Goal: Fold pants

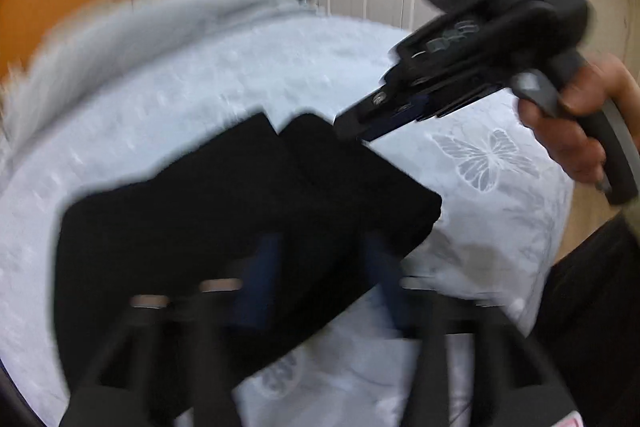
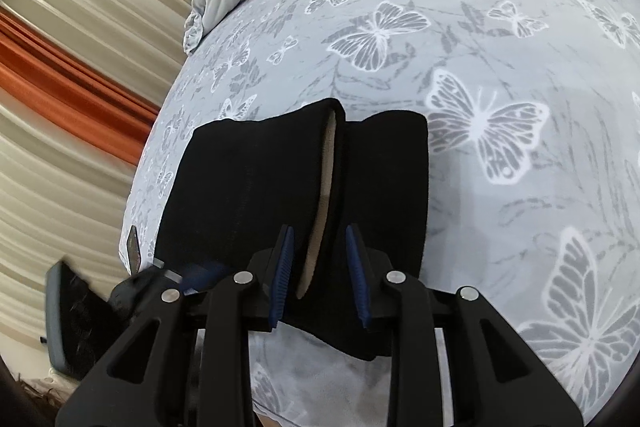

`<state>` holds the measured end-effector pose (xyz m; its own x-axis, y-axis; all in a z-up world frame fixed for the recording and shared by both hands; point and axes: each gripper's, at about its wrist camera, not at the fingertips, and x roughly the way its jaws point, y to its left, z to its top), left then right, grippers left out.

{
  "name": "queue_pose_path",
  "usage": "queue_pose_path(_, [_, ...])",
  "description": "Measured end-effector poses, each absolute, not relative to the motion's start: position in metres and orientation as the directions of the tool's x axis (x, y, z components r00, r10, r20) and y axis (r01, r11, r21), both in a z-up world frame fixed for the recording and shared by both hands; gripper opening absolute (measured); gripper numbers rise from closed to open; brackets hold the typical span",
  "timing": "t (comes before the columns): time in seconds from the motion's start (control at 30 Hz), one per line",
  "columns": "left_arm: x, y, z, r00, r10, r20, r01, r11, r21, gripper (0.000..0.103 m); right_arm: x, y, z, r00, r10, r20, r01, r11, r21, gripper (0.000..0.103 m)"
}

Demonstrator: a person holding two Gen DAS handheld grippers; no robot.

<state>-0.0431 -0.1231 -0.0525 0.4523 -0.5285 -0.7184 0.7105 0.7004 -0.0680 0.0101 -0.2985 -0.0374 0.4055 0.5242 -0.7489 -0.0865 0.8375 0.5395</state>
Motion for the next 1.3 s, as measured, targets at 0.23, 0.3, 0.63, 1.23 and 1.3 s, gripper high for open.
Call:
queue_pose_path(0.23, [-0.002, -0.028, -0.002, 0.477, -0.714, -0.513, 0.535, 0.699, -0.475, 0.006, 0.01, -0.293, -0.03, 0.406, 0.568, -0.716, -0.137, 0.812, 0.567, 0.028])
queue_pose_path(0.3, [-0.003, -0.015, 0.007, 0.508, -0.705, -0.494, 0.531, 0.708, -0.465, 0.006, 0.013, -0.279, -0.034, 0.376, 0.588, -0.716, -0.161, 0.802, 0.575, 0.028])
queue_pose_path(0.63, [-0.01, -0.007, 0.004, 0.494, -0.706, -0.507, 0.515, 0.708, -0.483, 0.006, 0.059, -0.236, -0.077, 0.26, 0.663, -0.702, -0.101, 0.742, 0.663, 0.042])
queue_pose_path(1.23, [-0.021, -0.025, -0.018, 0.456, -0.687, -0.566, 0.55, 0.718, -0.428, 0.006, 0.072, -0.265, -0.087, 0.289, 0.743, -0.603, -0.041, 0.639, 0.768, 0.071])
queue_pose_path(1.3, [-0.023, -0.031, -0.021, 0.443, -0.685, -0.578, 0.561, 0.715, -0.417, 0.006, 0.072, -0.254, -0.083, 0.273, 0.732, -0.624, -0.104, 0.667, 0.738, 0.073])
